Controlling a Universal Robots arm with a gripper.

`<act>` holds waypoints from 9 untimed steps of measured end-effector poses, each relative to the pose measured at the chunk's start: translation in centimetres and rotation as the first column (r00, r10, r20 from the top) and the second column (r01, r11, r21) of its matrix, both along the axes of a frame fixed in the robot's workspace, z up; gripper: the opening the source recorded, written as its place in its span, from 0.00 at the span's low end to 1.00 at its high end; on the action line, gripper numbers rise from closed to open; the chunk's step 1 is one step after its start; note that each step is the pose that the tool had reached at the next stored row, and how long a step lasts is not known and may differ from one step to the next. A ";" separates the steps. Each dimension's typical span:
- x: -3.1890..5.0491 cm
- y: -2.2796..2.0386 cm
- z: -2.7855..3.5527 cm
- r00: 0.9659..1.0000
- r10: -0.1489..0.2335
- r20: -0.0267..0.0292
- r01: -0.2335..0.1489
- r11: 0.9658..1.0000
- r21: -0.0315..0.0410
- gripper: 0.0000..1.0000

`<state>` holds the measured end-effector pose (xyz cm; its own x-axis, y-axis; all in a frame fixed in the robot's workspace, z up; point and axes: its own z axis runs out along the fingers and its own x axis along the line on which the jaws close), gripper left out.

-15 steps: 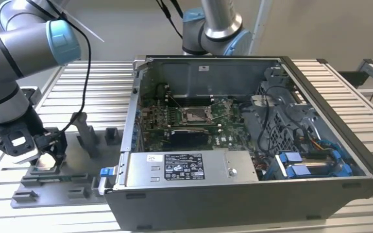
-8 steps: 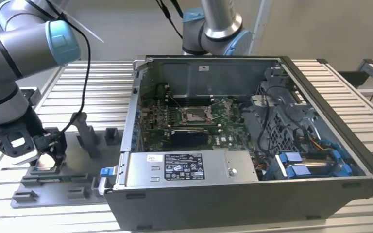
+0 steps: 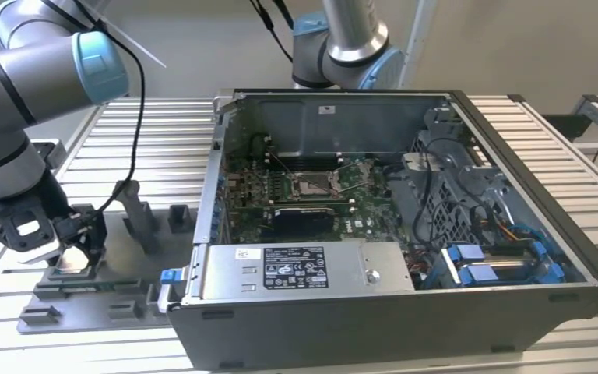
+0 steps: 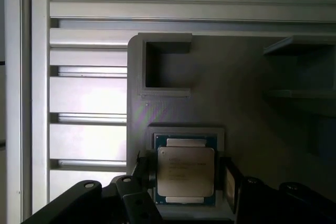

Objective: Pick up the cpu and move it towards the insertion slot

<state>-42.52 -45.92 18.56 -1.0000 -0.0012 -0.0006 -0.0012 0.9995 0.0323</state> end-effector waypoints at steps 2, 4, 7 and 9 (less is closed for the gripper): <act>0.00 0.00 0.01 1.000 0.000 0.000 0.000 1.000 0.000 1.00; 0.00 0.00 0.02 1.000 0.000 0.000 0.000 1.000 0.000 1.00; 0.00 0.00 0.03 1.000 0.000 0.000 0.000 1.000 0.000 1.00; 0.00 0.00 0.03 1.000 0.000 0.000 0.000 1.000 0.000 1.00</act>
<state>-42.52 -45.92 18.59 -1.0000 -0.0012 -0.0005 -0.0012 0.9995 0.0322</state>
